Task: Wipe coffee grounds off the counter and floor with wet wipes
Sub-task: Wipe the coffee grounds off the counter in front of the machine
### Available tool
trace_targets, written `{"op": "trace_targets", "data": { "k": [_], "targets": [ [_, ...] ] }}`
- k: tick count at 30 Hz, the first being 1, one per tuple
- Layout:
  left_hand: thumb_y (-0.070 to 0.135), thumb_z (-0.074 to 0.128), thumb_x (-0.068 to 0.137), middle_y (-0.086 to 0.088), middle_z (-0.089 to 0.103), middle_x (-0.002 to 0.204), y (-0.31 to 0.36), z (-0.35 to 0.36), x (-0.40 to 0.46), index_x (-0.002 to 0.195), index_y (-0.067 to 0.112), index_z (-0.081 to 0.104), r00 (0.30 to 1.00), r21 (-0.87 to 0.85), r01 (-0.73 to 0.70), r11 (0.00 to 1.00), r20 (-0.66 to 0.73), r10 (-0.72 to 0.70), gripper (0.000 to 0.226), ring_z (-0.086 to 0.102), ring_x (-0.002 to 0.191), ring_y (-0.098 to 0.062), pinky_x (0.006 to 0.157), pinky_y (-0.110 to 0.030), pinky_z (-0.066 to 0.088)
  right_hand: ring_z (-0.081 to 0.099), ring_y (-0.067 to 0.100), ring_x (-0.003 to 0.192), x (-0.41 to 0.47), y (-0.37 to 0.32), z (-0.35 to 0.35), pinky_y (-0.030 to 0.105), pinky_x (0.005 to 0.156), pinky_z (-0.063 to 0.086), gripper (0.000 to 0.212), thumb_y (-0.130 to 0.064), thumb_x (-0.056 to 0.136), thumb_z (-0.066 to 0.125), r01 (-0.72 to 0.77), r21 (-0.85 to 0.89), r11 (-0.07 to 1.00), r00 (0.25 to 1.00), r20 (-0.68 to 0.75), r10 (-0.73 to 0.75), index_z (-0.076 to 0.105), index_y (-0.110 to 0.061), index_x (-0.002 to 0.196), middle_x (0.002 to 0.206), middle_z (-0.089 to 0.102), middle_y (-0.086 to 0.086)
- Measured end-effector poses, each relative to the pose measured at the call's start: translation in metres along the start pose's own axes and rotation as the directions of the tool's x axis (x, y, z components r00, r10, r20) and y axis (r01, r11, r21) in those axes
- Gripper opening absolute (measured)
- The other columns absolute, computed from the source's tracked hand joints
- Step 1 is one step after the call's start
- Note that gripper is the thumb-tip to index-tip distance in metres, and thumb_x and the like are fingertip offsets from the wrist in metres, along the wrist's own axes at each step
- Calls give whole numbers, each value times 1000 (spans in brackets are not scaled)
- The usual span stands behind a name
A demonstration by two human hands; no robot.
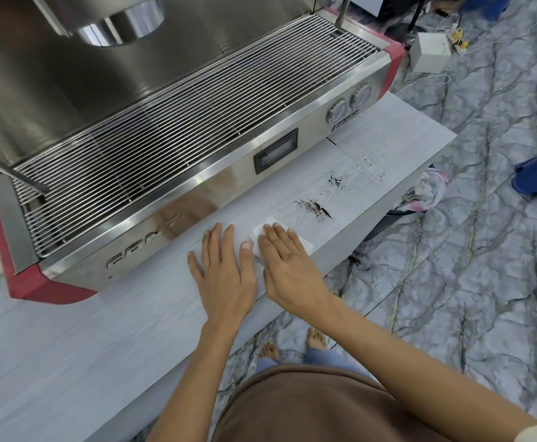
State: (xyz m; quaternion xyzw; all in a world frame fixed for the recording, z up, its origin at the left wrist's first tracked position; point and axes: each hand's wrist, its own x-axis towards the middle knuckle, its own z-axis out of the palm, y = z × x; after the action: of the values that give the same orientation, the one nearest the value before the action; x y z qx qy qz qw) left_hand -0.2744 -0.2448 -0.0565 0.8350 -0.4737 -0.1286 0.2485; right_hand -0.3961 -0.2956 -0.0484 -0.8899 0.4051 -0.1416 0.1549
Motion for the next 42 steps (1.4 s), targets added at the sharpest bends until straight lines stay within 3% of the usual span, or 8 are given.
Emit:
{"op": "trace_targets", "data": {
  "k": [3, 10, 20, 27, 32, 37, 42],
  "targets": [
    [53, 14, 101, 6, 24, 166, 0, 1, 0, 154, 28, 33, 1000, 14, 2, 1000, -7, -2, 62, 11, 154, -10, 124, -47, -4, 16, 32, 145, 9, -4, 5, 40, 121, 7, 51, -13, 94, 29, 3, -10, 1000, 1000, 3, -3, 35, 6, 140, 152, 28, 23],
    [55, 14, 100, 6, 26, 165, 0, 3, 1, 152, 28, 35, 1000, 61, -17, 998, -13, 18, 62, 14, 154, -11, 124, -50, 0, 8, 27, 147, 33, 4, 10, 39, 121, 4, 50, -22, 103, 27, -60, -26, 998, 998, -2, 60, 21, 1, 147, 157, 15, 18],
    [56, 13, 101, 5, 28, 164, -1, 4, 1, 153, 27, 35, 1000, 71, -14, 997, -24, 15, 63, 15, 153, -12, 125, -48, 0, 14, 27, 146, 41, 46, -3, 36, 120, 4, 45, -12, 103, 29, -206, -27, 978, 977, -69, 204, 24, -2, 147, 156, 21, 15],
    [56, 13, 101, 6, 28, 164, 1, 3, 1, 152, 27, 36, 1000, 87, -18, 996, -21, 20, 64, 15, 153, -12, 125, -48, 0, 17, 24, 146, 43, 66, -16, 34, 121, 7, 51, 7, 96, 33, -243, 37, 969, 965, -89, 245, 29, -3, 145, 155, 26, 14],
    [57, 12, 100, 6, 26, 165, 1, 3, 0, 153, 28, 35, 1000, 101, -16, 995, -9, 16, 65, 14, 154, -12, 124, -48, -2, 24, 27, 144, 37, 61, -31, 37, 120, 15, 54, 16, 89, 34, -206, 105, 973, 972, -92, 215, 37, -1, 141, 152, 33, 16],
    [57, 11, 100, 6, 24, 165, 1, 3, 0, 154, 29, 33, 1000, 103, -11, 995, -2, 11, 65, 11, 154, -11, 124, -48, -3, 31, 33, 140, 13, 33, -25, 40, 118, 18, 58, 20, 82, 40, -84, 89, 992, 992, -91, 92, 41, 3, 137, 146, 40, 20],
    [57, 10, 100, 5, 23, 166, 2, 3, 1, 154, 28, 33, 1000, 128, -15, 992, 4, 14, 66, 10, 155, -13, 124, -49, -3, 29, 30, 141, -5, 24, -8, 46, 118, 21, 49, 7, 89, 48, -5, 33, 999, 1000, -18, 5, 43, 0, 137, 147, 40, 16]
  ]
}}
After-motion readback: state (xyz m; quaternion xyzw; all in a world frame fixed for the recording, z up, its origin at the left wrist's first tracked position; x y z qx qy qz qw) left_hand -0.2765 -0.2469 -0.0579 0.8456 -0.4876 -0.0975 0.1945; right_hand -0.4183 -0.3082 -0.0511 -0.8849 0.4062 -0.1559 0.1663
